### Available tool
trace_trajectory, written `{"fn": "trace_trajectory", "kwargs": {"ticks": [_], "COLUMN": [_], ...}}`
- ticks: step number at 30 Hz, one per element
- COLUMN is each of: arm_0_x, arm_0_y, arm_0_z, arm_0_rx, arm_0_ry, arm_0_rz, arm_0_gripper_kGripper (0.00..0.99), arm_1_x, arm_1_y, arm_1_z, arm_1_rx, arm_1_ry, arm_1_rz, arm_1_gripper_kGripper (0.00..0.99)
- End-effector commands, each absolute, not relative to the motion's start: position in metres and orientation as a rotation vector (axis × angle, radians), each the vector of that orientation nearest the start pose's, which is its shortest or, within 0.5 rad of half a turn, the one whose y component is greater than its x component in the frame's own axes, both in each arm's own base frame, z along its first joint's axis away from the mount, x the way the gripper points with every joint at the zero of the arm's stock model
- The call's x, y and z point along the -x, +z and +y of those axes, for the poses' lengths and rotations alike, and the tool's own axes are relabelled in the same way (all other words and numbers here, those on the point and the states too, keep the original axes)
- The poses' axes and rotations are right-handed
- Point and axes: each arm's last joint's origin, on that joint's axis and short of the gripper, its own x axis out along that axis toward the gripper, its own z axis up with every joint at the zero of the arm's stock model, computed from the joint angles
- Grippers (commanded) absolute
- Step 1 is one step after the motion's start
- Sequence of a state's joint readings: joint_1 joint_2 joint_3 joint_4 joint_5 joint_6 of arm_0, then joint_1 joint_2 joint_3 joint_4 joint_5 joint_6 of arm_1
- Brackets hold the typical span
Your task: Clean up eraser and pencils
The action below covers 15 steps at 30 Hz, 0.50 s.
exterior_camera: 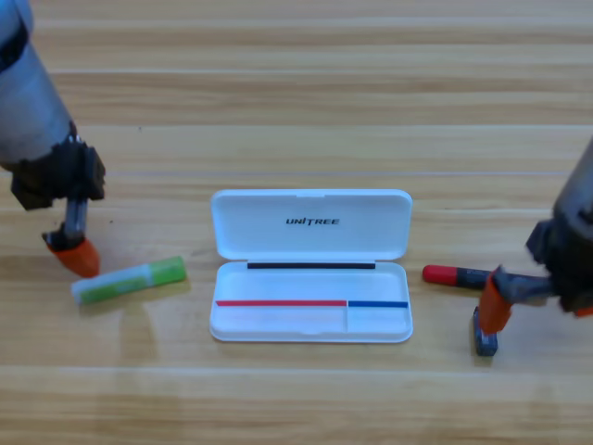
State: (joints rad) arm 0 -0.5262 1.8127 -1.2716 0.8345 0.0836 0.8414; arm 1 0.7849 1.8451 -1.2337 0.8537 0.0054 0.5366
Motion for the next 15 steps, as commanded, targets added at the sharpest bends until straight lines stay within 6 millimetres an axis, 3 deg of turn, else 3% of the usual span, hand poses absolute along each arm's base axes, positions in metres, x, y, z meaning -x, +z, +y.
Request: {"fn": "trace_trajectory", "kwargs": {"ticks": [1, 13, 15], "arm_0_x": [-0.301, -0.320, -0.322], "arm_0_y": [0.236, 0.198, 0.193], "arm_0_z": [-0.164, -0.176, -0.178], "arm_0_rx": [-1.040, -1.010, -1.007], "arm_0_ry": [-0.915, -0.934, -0.940], "arm_0_rz": [1.211, 1.266, 1.271], "arm_0_gripper_kGripper": [0.957, 0.959, 0.960], "arm_1_x": [-0.246, -0.261, -0.263], "arm_1_y": [0.197, 0.162, 0.157], "arm_1_z": [0.238, 0.251, 0.253], "arm_1_rx": [0.110, 0.110, 0.114], "arm_1_ry": [0.177, 0.093, 0.082], "arm_1_rz": [1.549, 1.593, 1.602], "arm_1_gripper_kGripper": [0.973, 0.816, 0.749]}}
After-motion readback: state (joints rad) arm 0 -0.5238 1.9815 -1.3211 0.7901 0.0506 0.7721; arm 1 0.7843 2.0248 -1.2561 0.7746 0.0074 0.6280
